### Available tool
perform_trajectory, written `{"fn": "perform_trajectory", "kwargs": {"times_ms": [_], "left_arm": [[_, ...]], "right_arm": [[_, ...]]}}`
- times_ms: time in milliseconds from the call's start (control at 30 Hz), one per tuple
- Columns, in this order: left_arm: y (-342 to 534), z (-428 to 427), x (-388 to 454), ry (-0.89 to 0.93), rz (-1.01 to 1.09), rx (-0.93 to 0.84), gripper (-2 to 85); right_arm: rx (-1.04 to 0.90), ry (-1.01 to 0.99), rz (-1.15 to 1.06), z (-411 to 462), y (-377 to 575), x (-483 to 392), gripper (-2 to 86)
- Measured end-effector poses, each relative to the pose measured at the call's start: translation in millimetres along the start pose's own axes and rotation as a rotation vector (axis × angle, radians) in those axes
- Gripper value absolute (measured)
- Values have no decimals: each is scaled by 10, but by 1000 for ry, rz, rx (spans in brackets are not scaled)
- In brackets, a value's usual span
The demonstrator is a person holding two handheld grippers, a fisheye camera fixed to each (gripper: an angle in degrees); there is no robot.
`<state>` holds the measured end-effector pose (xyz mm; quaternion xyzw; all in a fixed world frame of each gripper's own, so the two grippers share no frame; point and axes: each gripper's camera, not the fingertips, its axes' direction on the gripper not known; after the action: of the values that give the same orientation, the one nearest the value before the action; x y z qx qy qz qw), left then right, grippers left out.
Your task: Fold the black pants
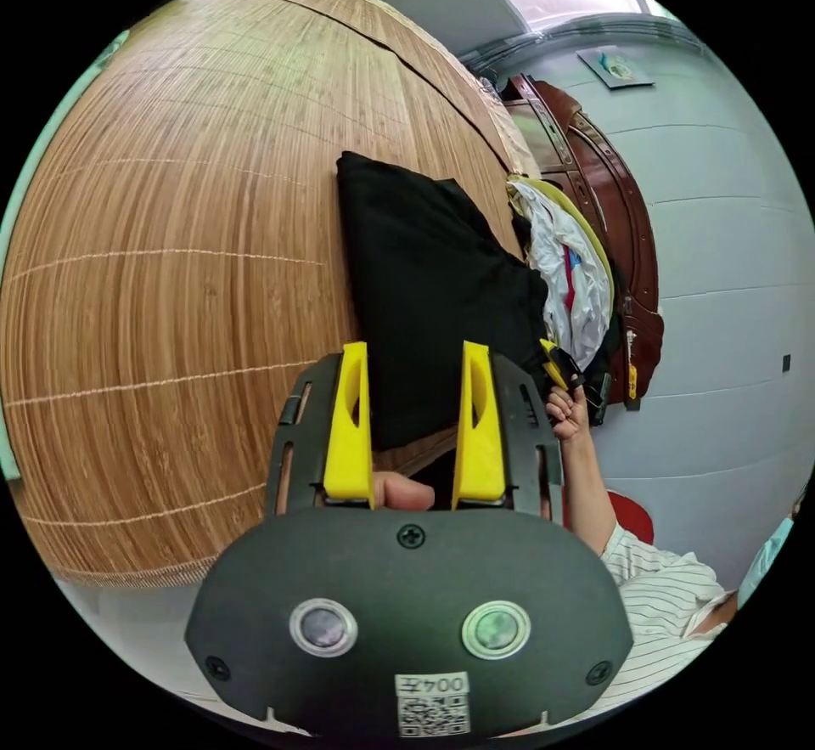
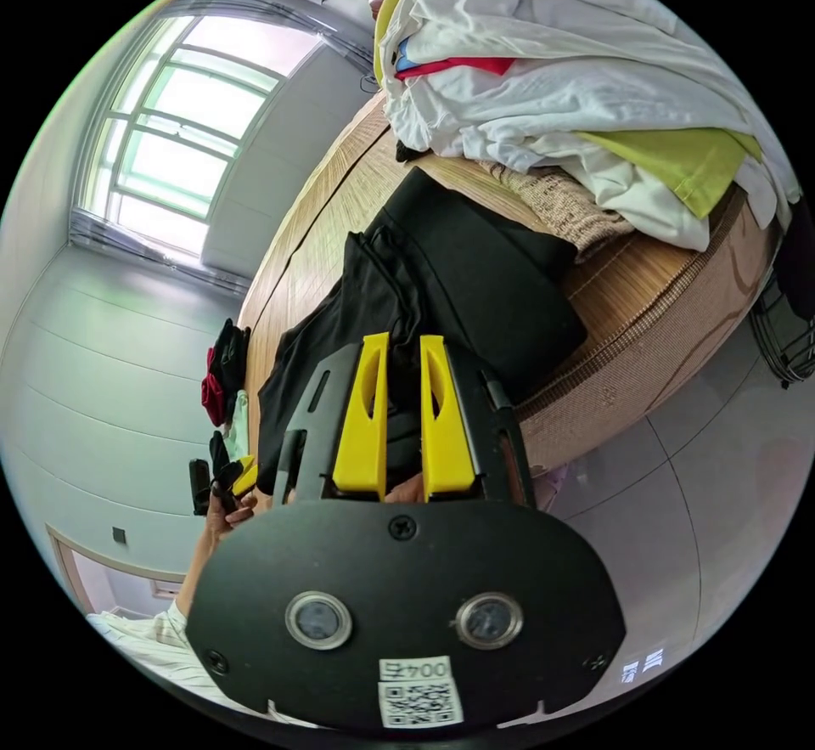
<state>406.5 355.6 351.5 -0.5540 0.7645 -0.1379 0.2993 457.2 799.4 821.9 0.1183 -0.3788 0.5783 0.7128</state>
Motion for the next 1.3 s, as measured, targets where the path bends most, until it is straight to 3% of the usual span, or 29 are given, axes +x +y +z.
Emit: {"fn": "perform_trajectory", "kwargs": {"times_ms": [200,667,867,933,1033,1200,1300], "left_arm": [[152,-182,-82,-8,8,65,43],[1385,-1429,-650,-51,-53,233,22],[1752,-1666,-93,-446,115,234,11],[1814,-1649,67,-484,161,255,9],[1800,-1400,397,-527,281,215,7],[1864,-525,675,-845,467,-35,5],[2013,-474,705,-889,471,18,3]], "right_arm": [[3,16,3,246,249,-50,60],[-215,55,-284,1540,1401,-1215,57],[-177,382,-585,1471,1819,-2029,27],[-166,419,-634,1533,1932,-2171,8],[-220,477,-683,1837,2095,-2331,-3],[-369,766,-847,2631,2479,-2286,-7],[-336,847,-1000,2821,2776,-2223,-7]]}}
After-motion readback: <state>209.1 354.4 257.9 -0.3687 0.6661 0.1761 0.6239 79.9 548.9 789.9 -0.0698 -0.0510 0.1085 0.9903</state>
